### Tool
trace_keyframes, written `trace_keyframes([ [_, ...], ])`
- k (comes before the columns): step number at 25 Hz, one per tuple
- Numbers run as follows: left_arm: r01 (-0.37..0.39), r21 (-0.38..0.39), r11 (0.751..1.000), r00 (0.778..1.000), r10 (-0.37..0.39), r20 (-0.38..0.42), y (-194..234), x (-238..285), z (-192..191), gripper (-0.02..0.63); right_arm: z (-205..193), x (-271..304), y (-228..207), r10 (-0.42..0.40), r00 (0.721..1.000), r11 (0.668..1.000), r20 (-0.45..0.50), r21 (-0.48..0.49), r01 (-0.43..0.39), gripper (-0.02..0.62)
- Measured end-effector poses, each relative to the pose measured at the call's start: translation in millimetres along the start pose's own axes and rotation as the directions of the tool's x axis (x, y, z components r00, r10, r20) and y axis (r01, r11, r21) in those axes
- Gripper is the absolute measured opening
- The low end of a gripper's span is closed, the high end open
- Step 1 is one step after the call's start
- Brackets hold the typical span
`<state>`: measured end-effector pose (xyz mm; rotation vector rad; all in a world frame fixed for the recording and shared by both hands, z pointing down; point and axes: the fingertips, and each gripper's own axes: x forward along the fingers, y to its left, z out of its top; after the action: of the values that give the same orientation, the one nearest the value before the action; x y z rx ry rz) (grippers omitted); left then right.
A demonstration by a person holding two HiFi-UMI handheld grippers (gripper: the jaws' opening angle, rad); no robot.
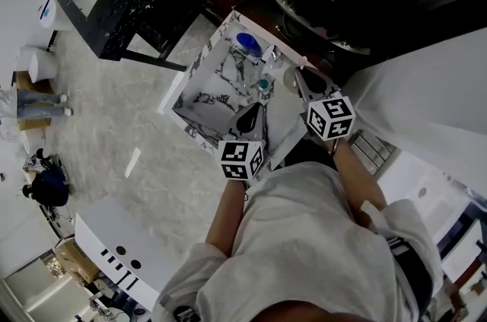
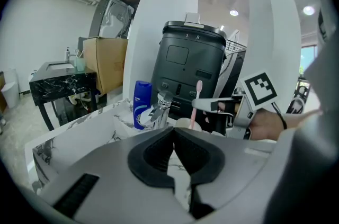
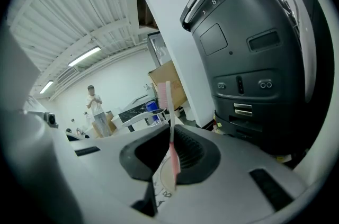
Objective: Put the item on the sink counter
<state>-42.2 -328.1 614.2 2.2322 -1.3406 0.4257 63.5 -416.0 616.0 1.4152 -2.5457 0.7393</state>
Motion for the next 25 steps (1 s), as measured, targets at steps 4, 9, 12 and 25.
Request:
trace_keyframes([
  [4, 0.002, 0.004, 1.000, 1.000, -0.002, -0.002, -2, 3, 1, 0.009, -7, 1, -3, 0.001, 1.000, 1.000, -0.022, 0.003, -0.001, 0.023],
  [9, 0.007, -0.001, 1.000, 1.000, -0.007, -0.005, -3, 5, -2, 0.009, -15, 3, -4, -0.003, 0.999, 1.000, -0.046, 0.000, 0.003, 0.023],
  [12, 0.013, -0.001, 1.000, 1.000, -0.013, -0.005, -5, 6, -2, 0.009, -19, 2, -4, -0.005, 0.998, 1.000, -0.057, 0.000, 0.005, 0.023],
  [25, 0.017, 0.015, 1.000, 1.000, -0.017, -0.006, -5, 5, -1, 0.009, -29, 4, -5, -0.016, 0.996, 1.000, -0.085, -0.001, 0.016, 0.023],
])
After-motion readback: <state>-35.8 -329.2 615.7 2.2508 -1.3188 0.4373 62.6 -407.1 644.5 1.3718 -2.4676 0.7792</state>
